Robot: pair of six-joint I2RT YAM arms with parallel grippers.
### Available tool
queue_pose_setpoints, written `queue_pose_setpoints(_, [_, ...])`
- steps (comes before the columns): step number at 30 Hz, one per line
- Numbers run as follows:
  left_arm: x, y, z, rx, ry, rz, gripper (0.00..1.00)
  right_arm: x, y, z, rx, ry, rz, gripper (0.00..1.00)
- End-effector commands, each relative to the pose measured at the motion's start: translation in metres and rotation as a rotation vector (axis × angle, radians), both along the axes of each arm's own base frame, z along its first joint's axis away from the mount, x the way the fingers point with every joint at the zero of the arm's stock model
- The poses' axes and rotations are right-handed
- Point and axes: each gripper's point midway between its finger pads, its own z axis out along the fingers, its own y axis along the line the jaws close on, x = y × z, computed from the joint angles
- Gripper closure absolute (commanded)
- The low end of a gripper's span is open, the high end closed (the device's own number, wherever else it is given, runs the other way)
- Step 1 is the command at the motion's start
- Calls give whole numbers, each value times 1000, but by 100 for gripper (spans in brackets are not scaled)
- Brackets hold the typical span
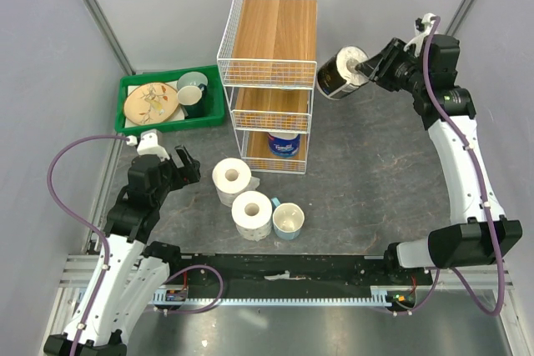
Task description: Place and organize the paper towels onto the shelf
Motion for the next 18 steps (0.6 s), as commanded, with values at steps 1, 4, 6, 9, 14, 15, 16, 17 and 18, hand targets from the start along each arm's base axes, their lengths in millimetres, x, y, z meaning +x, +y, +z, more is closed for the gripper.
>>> queue_pose_setpoints(1, [6, -1, 17, -12, -57, -1, 4, -11, 26, 59, 58, -160, 172, 57])
queue_pose_setpoints(4, [6, -1, 16, -13, -55, -3, 4, -18, 30, 62, 43, -157, 211, 57])
queue_pose_setpoints(6, [6, -2, 17, -14, -58, -5, 4, -23, 31, 63, 30, -139, 233, 58])
queue_pose_setpoints(9, [6, -2, 17, -14, -56, -5, 4, -29, 34, 61, 7, -121, 271, 57])
queue_pose_setpoints(14, [6, -2, 17, -15, -56, -8, 4, -31, 40, 56, -10, -86, 319, 57])
queue_pose_setpoints(15, [6, -2, 17, -15, -56, -8, 4, -31, 44, 52, -13, -75, 333, 57])
queue_pose_setpoints(16, [6, -2, 16, -15, -55, -8, 4, -32, 46, 51, -16, -66, 341, 57])
queue_pose_setpoints(17, [6, -2, 17, -16, -56, -9, 4, -33, 48, 49, -25, -63, 352, 57])
queue_pose_setpoints(18, [6, -2, 17, -14, -55, -10, 4, -33, 53, 45, -30, -52, 365, 57])
